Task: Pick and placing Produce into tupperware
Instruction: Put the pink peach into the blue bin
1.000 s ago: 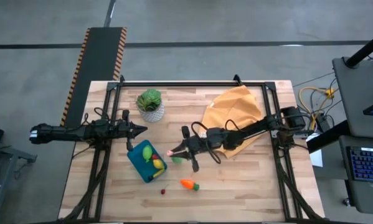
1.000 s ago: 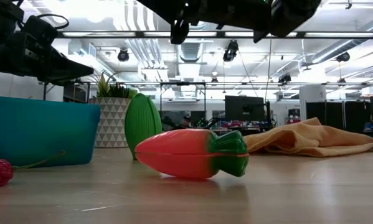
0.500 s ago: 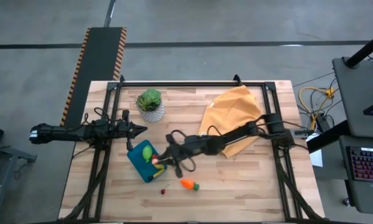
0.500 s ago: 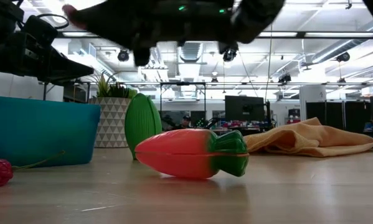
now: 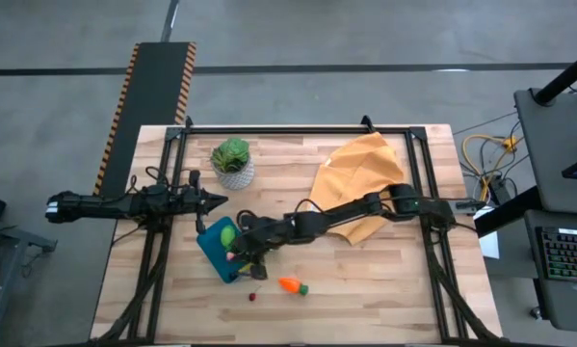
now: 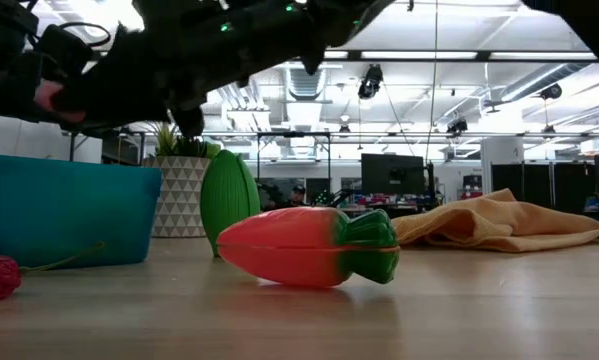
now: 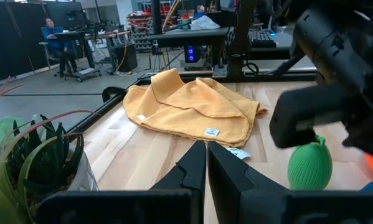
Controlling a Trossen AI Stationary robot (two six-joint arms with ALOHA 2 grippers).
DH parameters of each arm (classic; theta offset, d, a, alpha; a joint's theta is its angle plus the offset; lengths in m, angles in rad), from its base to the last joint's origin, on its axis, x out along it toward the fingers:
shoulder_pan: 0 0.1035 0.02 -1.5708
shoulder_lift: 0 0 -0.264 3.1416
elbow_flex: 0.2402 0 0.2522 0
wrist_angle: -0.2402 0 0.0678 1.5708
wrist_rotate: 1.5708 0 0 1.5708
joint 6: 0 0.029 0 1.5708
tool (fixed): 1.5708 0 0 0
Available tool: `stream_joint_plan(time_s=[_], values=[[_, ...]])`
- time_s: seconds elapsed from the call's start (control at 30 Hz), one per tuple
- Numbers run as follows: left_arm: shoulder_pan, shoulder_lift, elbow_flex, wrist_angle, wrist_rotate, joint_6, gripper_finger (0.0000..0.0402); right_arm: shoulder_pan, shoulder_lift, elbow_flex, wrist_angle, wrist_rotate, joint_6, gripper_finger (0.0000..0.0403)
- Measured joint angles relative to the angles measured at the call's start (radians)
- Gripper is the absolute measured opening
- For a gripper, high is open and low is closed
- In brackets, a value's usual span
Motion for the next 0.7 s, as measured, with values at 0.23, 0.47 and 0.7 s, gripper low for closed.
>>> stream_joint_plan(time_s=[0.23,0.47,0.7], values=[[0.0,0.001,0.0,0.0,0.0,0.0,0.0,-0.016,0.084,0.169,-0.209,0.045,-0.023,0.0034],[0.0,0.0,0.0,0.0,0.0,0.0,0.0,-0.032,0.117,0.262,-0.302,0.103,-0.078,0.0034],[0.0,0.001,0.0,0.0,0.0,0.0,0.0,-0.053,0.12,0.249,-0.311,0.103,-0.078,0.0034]])
